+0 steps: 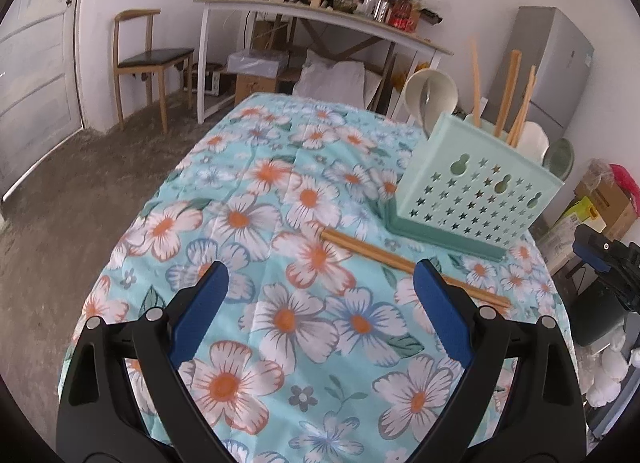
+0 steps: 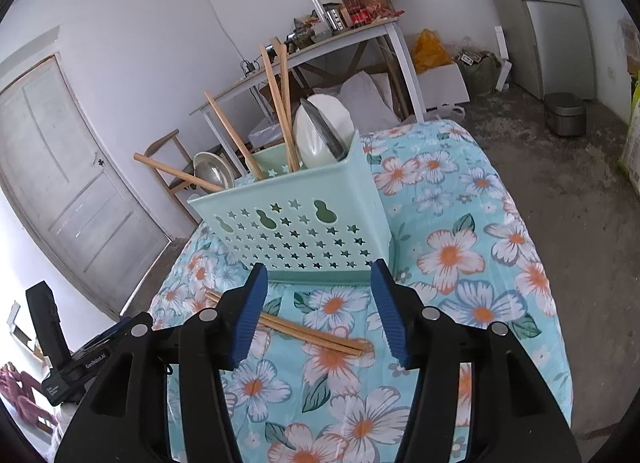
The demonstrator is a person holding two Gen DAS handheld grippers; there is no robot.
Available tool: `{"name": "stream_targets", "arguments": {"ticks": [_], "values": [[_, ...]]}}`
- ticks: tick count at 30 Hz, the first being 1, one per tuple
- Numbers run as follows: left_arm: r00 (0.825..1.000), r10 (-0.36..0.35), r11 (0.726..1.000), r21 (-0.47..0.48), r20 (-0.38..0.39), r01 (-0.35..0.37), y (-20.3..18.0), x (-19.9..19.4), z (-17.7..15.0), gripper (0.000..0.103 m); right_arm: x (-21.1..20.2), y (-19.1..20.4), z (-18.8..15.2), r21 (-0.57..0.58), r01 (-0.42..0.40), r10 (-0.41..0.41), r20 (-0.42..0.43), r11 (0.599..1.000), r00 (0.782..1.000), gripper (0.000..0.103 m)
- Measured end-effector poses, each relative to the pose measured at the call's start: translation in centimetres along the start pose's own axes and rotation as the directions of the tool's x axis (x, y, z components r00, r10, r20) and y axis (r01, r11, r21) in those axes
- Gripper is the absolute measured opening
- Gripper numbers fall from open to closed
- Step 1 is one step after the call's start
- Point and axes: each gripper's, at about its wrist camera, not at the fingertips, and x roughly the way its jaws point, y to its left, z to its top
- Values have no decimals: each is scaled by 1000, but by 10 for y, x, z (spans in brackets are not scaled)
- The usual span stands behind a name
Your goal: Organize utensils
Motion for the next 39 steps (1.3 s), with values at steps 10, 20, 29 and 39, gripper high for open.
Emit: {"name": "stream_targets", "arguments": {"ticks": [10,20,29,39], "values": [[997,-3,999,-46,-71,-1,8,11,-4,90,10,-2,-4,19,2,-1,-43,1000,999,56],[995,-3,997,-73,-102,-4,13,17,-6,90,17,-2,-6,29,-2,4,-67,1000,998,56],[992,-9,996,-90,-123,-3,15,21,-9,90,26,-6,-8,64,-12,18,-95,998,995,56],[992,-7,995,-96,-129,-5,19,21,-12,90,48,2,-10,70,-38,47,-129,997,991,56]]}}
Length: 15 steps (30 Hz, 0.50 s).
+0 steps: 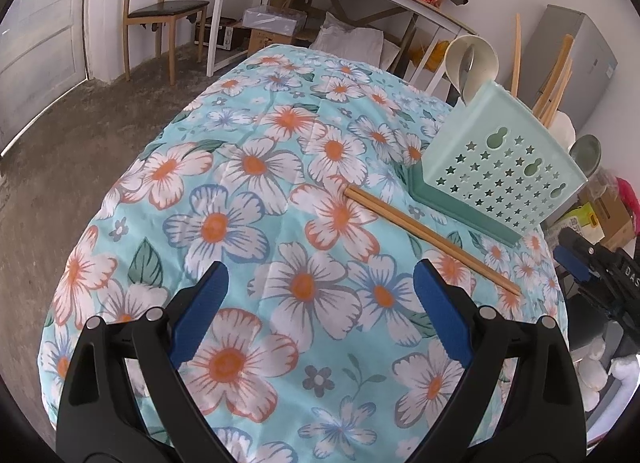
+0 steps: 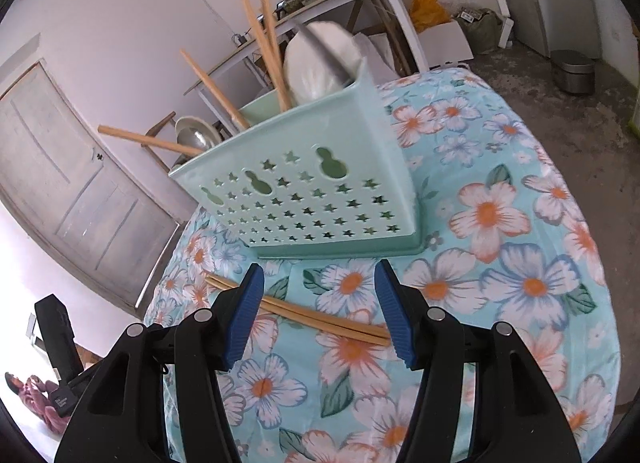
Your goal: Organize utensils
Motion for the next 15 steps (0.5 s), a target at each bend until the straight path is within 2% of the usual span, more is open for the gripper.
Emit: {"name": "stream_targets", "arguments": {"ticks": [2,9,15], "values": [[1000,2,1000,-9,-1,-2,4,0,-1,90,7,6,0,-16,0,0,-12,1000,1000,56],[999,-28,1000,-6,16,28,9,-5,-5,90,42,35,-2,-133,22,-30,-61,991,998,37],[997,-67,997,27,35,66,7,-12,-10,90,78,47,-12,-211,52,-79,-120,976,990,34]]}}
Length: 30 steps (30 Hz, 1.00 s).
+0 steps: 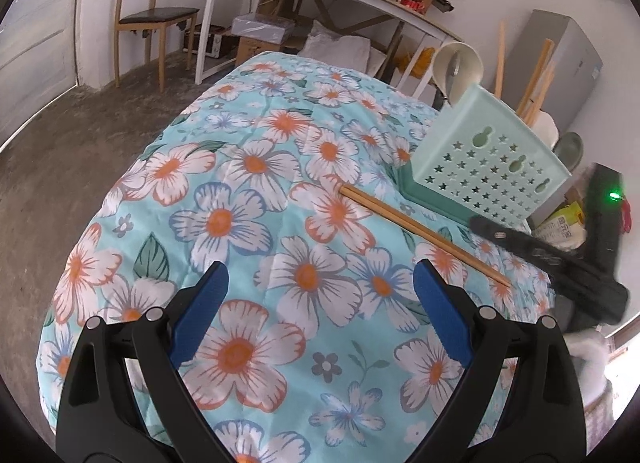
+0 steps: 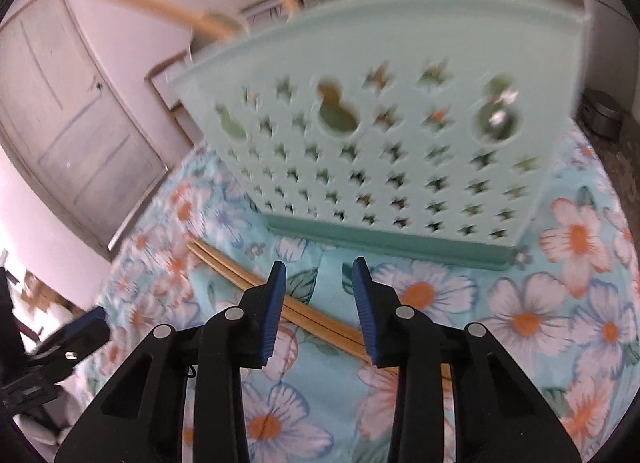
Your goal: Organize utensils
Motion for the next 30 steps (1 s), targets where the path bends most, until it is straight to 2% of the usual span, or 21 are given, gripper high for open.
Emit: {"name": "stream_targets", "arguments": {"ticks": [3,7,12,16,20,23,27,29,30], "values": [[1000,-18,1000,18,-2,18,-3,-1,-3,90,17,2,-9,-14,-3,2,-59,1000,998,33],[999,-43,998,41,2,43,-6,-4,-8,90,11,5,-15,-21,-55,53,-93,998,994,33],[998,-69,996,53,-1,69,-10,-5,-14,90,0,19,-24,-94,-64,52,-125,994,991,33],[997,-81,995,51,2,81,-12,-8,-15,90,-1,27,-30,-107,-90,72,-165,990,984,33],[996,-86,995,55,15,85,-11,-14,-15,90,-3,31,-37,-85,-154,133,-212,984,968,33],[995,-96,994,48,14,95,-8,-15,-16,90,-5,36,-52,-51,-222,200,-275,974,941,31],[994,-111,993,40,15,110,-4,-16,-17,90,-15,47,-68,-14,-320,301,-306,947,903,31],[992,-123,992,34,12,122,-3,-16,-17,90,-20,48,-72,57,-420,415,-313,906,854,31],[992,-129,991,30,11,129,-2,-16,-17,90,-21,49,-73,72,-440,440,-305,895,844,31]]}}
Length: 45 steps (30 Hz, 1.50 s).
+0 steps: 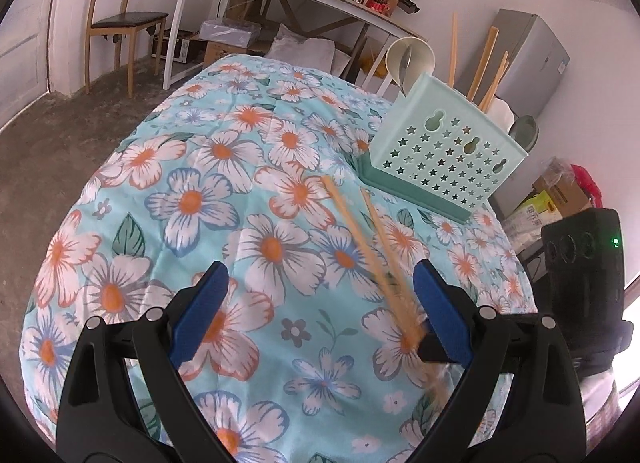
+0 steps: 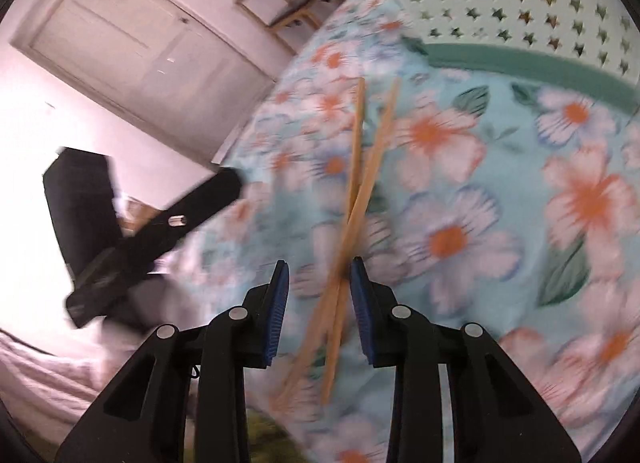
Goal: Organize utensils
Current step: 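Lower the right tool over the two wooden chopsticks and close on one, then grasp the other chopstick with the left tool while the right holds its chopstick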
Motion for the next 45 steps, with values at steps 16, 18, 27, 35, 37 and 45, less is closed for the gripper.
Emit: {"name": "stream_targets", "arguments": {"ticks": [16,18,27,35,37,45], "values": [[999,-32,999,-7,28,32,6,-8,-1,71,4,-42,34,278,-82,50,121,957,991,37],[999,-34,999,-20,28,34,11,-7,-1,68,10,-44,36,297,-76,44,114,952,992,37],[997,-72,996,-50,19,73,20,-3,-2,52,23,-43,38,320,-60,24,113,946,993,12],[994,-106,992,-65,0,106,21,0,-3,45,16,-55,32,341,-188,163,101,921,981,7],[994,-111,992,-63,-3,110,20,1,-3,44,6,-57,31,324,-174,153,91,930,984,7],[991,-132,990,-52,-29,131,13,6,-3,44,-39,-59,44,229,-74,55,88,971,995,8]]}}
